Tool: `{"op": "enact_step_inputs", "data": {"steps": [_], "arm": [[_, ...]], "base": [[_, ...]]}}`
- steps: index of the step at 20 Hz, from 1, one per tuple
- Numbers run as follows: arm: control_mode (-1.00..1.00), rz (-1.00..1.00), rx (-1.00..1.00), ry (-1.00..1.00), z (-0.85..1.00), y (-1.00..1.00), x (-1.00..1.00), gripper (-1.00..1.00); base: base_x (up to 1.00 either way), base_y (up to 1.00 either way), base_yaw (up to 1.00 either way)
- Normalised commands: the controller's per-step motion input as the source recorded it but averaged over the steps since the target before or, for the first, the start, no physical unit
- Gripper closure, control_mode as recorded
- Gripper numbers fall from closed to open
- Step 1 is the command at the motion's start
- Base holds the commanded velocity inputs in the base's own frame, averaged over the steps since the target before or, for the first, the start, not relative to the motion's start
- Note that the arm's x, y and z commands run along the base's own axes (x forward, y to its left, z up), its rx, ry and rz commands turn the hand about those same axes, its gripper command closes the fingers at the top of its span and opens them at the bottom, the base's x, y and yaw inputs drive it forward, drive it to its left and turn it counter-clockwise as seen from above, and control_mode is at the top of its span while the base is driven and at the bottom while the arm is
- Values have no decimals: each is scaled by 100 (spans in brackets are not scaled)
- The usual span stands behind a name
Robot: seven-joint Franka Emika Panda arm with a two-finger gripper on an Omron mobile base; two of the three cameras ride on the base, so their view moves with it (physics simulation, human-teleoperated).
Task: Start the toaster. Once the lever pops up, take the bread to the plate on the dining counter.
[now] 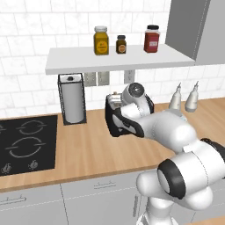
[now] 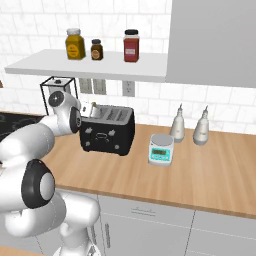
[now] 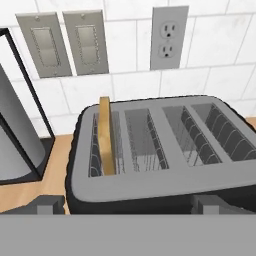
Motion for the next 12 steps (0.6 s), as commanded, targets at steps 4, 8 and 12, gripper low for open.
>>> {"op": "enact_step_inputs", "data": {"steps": [4,8,12], "arm": [[-100,1,0,2,-1,6,4,-100],[-100,4,-1,11,-17,29,23,-100],[-100,6,-4,5,-16,27,26,-100]], "base": [[0,0,0],[0,0,0],[0,0,0]]}}
